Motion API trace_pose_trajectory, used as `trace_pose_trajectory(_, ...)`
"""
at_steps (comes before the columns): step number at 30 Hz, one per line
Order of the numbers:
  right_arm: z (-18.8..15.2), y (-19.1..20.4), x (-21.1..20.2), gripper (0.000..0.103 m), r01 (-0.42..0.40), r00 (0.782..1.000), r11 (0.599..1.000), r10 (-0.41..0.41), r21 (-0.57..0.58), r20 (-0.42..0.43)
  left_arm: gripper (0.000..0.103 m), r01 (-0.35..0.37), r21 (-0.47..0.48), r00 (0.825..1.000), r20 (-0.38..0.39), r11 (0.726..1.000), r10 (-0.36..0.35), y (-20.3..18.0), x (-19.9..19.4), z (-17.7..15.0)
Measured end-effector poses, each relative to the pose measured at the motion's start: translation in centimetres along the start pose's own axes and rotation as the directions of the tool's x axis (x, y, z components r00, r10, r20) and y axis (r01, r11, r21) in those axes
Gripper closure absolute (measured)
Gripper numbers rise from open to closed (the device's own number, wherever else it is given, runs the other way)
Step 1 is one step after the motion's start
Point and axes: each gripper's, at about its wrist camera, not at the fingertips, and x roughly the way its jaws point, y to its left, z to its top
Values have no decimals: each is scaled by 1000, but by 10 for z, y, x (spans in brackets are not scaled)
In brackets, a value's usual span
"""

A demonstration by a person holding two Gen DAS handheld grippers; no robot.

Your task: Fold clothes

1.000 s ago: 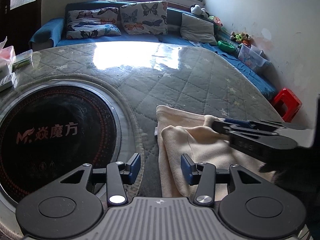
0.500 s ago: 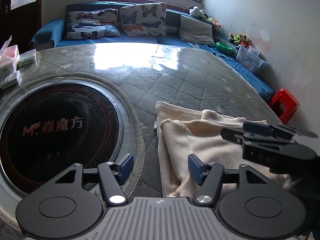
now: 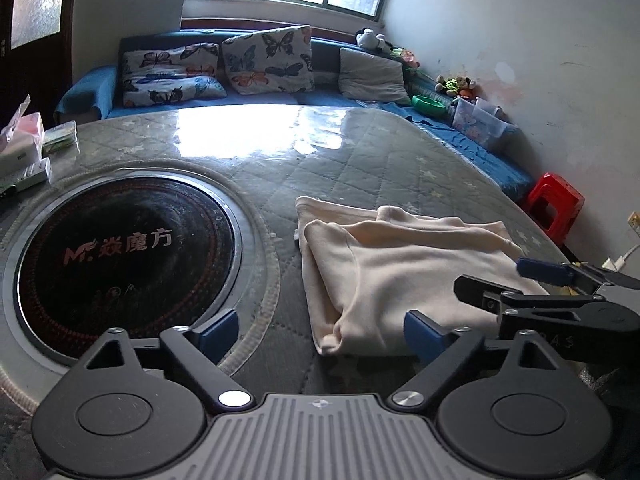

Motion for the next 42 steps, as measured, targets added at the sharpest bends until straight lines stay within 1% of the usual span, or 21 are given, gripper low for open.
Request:
trace_pose_trajectory(1,-1,1,-3,8,8,1000,1000,-8,7,3,9,-1,1,1000,5,1000,1,0,-2,-1)
trace_pose_trajectory(2,-2,2,-5,5,11,1000,1000,-11,12,4,5,-1,1,1000,9,1000,1,1,-4,-3)
trace_pose_trajectory(5,-6,6,-11,0,33,999,999,-33,13,7,3,-2,1,1000,19,1000,2,3,-8,-6)
trace_pose_trajectory(7,-8,9,-14,0,57,998,998,-57,10,11,0,-6,6,1000,26,1000,6,2,-11,-8)
trace_pose_trajectory(13,-12,12,-22,0,79,997,996,-80,40,18,0,-18,23,999,47,1000,17,-1,-19,-14)
trace_pose_trajectory(19,-18,13,-27,0,131,991,990,-133,60,18,0,-25,52,998,67,998,21,-5,-25,-19)
trace_pose_trajectory(25,-24,16,-31,0,141,990,988,-142,66,8,0,-33,83,997,76,996,27,-10,-29,-26)
trace_pose_trajectory(32,-32,19,-35,0,152,988,986,-152,70,-6,0,-36,85,997,73,996,30,-11,-31,-34)
trace_pose_trajectory(42,-43,17,-40,0,166,986,983,-165,75,-22,0,-32,113,997,73,993,24,-19,-35,-44)
